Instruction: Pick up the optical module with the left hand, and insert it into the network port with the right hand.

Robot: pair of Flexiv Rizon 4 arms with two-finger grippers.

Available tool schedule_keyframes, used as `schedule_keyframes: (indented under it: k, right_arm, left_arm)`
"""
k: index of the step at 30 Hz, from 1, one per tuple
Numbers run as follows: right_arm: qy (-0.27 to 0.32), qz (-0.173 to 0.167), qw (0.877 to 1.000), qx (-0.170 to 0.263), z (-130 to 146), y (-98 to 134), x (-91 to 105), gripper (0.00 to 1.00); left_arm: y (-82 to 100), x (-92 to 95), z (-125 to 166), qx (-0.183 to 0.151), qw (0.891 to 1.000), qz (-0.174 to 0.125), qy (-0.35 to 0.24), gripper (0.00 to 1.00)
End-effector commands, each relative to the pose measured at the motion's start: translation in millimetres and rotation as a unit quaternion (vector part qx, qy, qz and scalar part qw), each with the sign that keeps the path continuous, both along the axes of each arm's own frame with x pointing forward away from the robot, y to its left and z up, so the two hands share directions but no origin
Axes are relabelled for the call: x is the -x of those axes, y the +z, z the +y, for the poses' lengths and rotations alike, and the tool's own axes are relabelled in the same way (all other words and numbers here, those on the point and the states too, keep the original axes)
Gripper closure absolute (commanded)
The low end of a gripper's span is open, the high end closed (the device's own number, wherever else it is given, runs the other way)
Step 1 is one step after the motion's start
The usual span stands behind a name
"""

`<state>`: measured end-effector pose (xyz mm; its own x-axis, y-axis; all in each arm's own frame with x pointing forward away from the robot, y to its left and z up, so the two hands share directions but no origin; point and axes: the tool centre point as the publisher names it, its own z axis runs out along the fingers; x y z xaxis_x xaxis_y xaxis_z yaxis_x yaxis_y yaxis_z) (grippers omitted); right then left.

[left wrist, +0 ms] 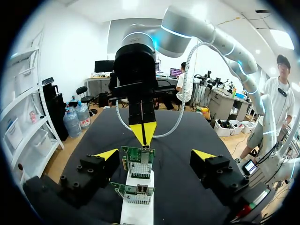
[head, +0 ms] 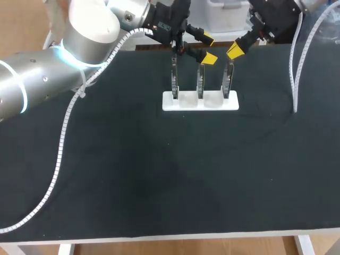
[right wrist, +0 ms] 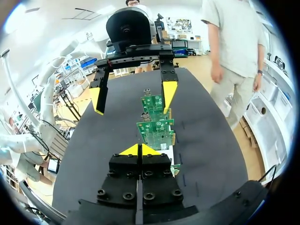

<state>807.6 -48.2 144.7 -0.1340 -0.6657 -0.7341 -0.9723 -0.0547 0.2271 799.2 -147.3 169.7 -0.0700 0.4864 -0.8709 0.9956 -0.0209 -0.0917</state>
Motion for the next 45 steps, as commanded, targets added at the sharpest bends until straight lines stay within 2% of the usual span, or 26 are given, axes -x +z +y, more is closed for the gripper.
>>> schedule_keyframes:
  k: [1,22,35,36,38,39,40,41,42,44,45]
  right_arm:
    - [0.001,0.003,1.0,-0.001,-0.4,-5.5,-3.1,1.0]
    - [0.0,0.007,1.0,-0.001,-1.2,-9.5,-4.4,1.0]
    - [-0.014,-0.014,1.0,-0.012,-3.1,11.6,-7.4,1.0]
    - [-0.014,-0.018,1.0,-0.015,-3.2,14.7,-7.9,0.8]
    - [-0.016,-0.024,0.999,-0.019,-2.9,20.4,-8.4,0.88]
    - [-0.016,-0.027,0.999,-0.02,-2.3,23.3,-8.4,0.86]
    - [-0.017,-0.031,0.999,-0.02,-1.8,26.2,-8.5,0.81]
    - [-0.018,-0.034,0.999,-0.019,-1.4,28.7,-8.6,0.66]
    - [-0.016,-0.039,0.999,-0.024,-1.0,31.8,-8.5,0.6]
    - [-0.014,-0.045,0.999,-0.026,-0.1,37.6,-8.3,0.58]
    - [-0.015,-0.046,0.998,-0.028,0.4,40.5,-8.2,0.54]
  left_arm:
    - [0.4,-0.7,0.0,-0.002,1.0,0.001,-0.001,0.0]
    - [0.4,-0.7,0.0,-0.002,1.0,0.001,-0.001,0.0]
    - [0.4,-0.7,0.0,-0.002,1.0,0.001,-0.001,0.0]
    - [0.4,-0.7,0.0,-0.002,1.0,0.001,-0.001,0.0]
    - [0.4,-0.7,0.0,-0.002,1.0,0.001,-0.001,0.0]
    - [0.4,-0.7,0.0,-0.002,1.0,0.001,-0.001,0.0]
    - [0.4,-0.7,0.0,-0.002,1.0,0.001,-0.001,0.0]
    - [0.4,-0.7,0.0,-0.002,1.0,0.001,-0.001,0.0]
    - [0.4,-0.7,0.0,-0.002,1.0,0.001,-0.001,0.0]
    - [0.4,-0.7,0.0,-0.002,1.0,0.001,-0.001,0.0]
    - [0.4,-0.7,0.0,-0.002,1.0,0.001,-0.001,0.0]
